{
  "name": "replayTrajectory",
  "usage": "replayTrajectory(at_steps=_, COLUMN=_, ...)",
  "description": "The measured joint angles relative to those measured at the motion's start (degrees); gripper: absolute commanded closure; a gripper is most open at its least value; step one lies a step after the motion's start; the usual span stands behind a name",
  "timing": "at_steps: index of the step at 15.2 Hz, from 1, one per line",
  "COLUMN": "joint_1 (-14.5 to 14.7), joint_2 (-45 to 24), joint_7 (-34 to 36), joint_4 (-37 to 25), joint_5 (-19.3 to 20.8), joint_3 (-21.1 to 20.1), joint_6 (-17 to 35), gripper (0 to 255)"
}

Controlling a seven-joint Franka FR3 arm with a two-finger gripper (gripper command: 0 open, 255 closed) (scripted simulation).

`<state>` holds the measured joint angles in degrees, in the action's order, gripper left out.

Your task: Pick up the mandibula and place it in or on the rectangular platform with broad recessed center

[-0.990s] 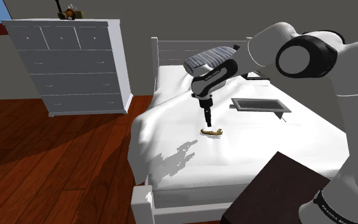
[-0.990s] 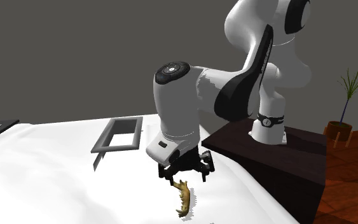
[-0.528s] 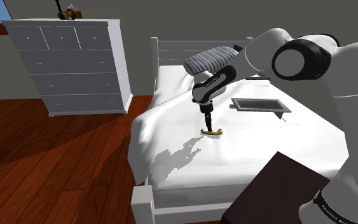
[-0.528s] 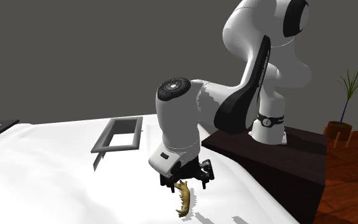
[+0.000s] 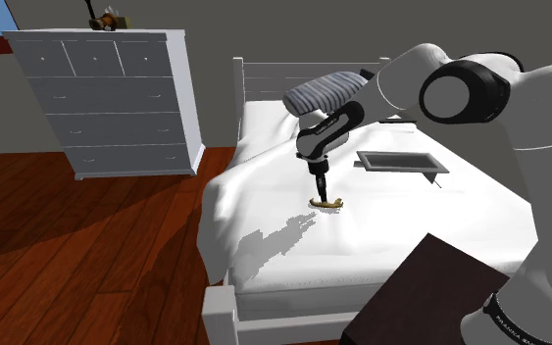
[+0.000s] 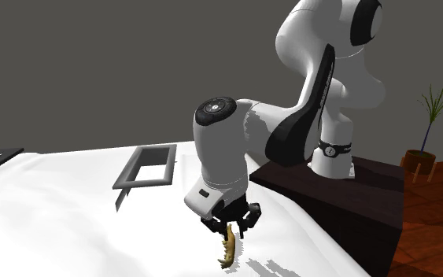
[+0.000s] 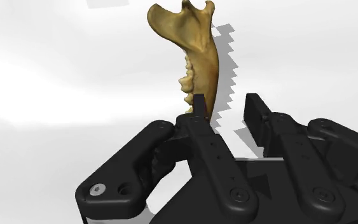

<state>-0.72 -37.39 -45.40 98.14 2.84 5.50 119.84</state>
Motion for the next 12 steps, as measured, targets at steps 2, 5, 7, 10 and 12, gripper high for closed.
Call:
replayTrajectory(at_steps=2, joint_1=0.0, joint_2=0.0, joint_7=0.0, joint_4=0.0, joint_5=0.0, joint_3=0.0, joint_6=0.0, gripper=255)
replayTrajectory(at_steps=5, joint_1=0.0, joint_2=0.0, joint_7=0.0, joint_4=0.0, joint_5=0.0, joint_3=0.0, joint_6=0.0, gripper=255)
replayTrajectory(at_steps=7, joint_1=0.0, joint_2=0.0, joint_7=0.0, joint_4=0.0, joint_5=0.0, joint_3=0.0, joint_6=0.0, gripper=255)
replayTrajectory(at_steps=10, joint_1=-1.4, joint_2=1.5, joint_7=-2.4, joint_4=2.8, joint_5=-0.6, joint_3=-0.6, joint_6=2.6, gripper=0)
replayTrajectory(at_steps=12, joint_1=-6.9, joint_2=4.9, joint_7=-13.2, joint_4=10.4, joint_5=-3.7, joint_3=-3.3, joint_6=12.4, gripper=0)
